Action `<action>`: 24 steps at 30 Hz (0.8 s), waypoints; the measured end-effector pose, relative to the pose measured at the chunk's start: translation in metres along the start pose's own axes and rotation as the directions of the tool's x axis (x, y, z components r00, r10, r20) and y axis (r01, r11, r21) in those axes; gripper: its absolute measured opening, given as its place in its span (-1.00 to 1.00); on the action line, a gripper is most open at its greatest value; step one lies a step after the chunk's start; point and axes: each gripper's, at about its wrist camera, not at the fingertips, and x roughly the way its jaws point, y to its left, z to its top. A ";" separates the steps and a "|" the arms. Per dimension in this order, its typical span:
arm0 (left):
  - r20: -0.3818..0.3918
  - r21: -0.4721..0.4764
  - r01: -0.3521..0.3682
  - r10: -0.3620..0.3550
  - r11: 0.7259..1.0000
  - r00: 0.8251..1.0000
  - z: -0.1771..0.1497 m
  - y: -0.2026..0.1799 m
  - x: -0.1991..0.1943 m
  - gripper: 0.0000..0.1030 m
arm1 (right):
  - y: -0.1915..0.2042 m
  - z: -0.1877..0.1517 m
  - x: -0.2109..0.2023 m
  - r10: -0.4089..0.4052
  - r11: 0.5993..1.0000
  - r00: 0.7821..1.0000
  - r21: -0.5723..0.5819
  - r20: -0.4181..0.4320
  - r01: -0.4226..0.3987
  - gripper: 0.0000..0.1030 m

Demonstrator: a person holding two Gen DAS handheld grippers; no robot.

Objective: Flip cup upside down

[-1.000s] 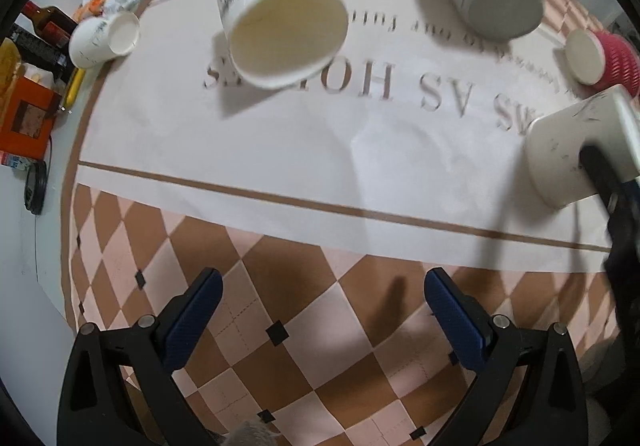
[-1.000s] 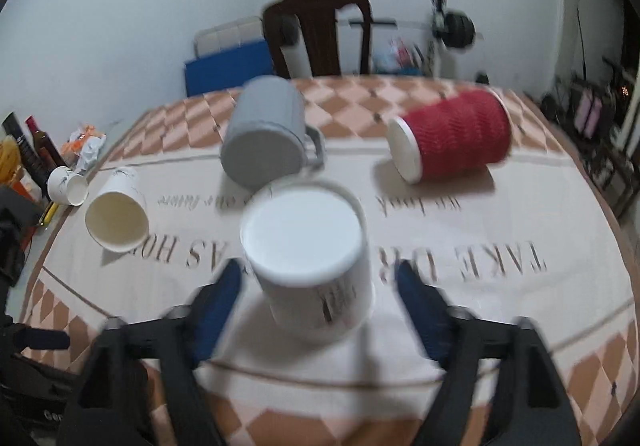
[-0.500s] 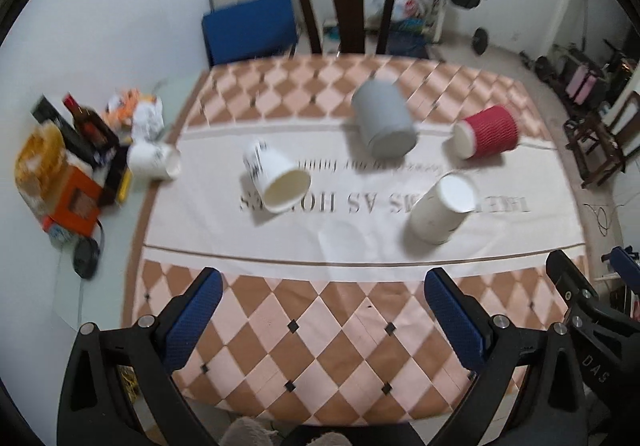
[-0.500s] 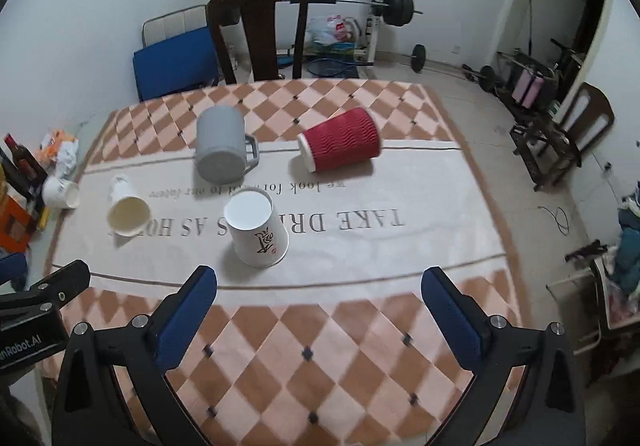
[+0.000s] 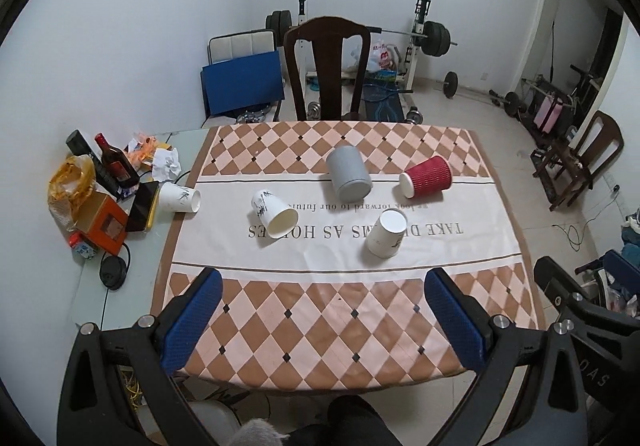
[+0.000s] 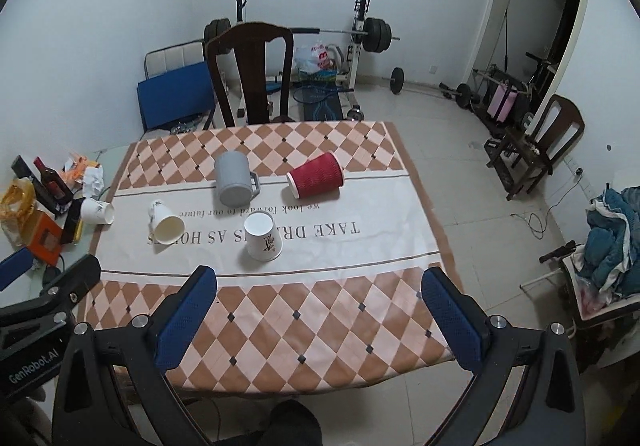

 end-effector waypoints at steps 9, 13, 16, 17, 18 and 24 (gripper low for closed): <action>0.008 -0.009 -0.025 0.025 1.000 1.000 0.000 0.003 -0.034 1.00 | -0.007 0.003 -0.054 -0.004 1.000 0.998 0.019 0.057 0.003 1.00; -0.002 -0.021 -0.033 0.033 0.999 0.999 0.002 0.005 -0.040 1.00 | -0.008 0.005 -0.061 0.008 1.000 0.999 0.020 0.040 -0.009 1.00; -0.002 -0.022 -0.038 0.038 0.999 0.999 0.003 0.007 -0.043 1.00 | -0.008 0.004 -0.061 0.010 1.000 0.999 0.020 0.037 -0.010 1.00; -0.003 -0.022 -0.038 0.038 0.999 0.999 0.003 0.007 -0.044 1.00 | -0.008 0.004 -0.063 0.011 1.000 0.999 0.018 0.036 -0.011 1.00; -0.006 -0.023 -0.039 0.039 0.999 0.999 0.003 0.007 -0.043 1.00 | -0.008 0.005 -0.066 0.012 1.000 0.999 0.017 0.036 -0.013 1.00; -0.038 -0.020 -0.045 0.044 0.999 0.998 0.001 0.009 -0.042 1.00 | -0.007 0.004 -0.069 0.011 1.000 1.000 0.018 0.024 -0.011 1.00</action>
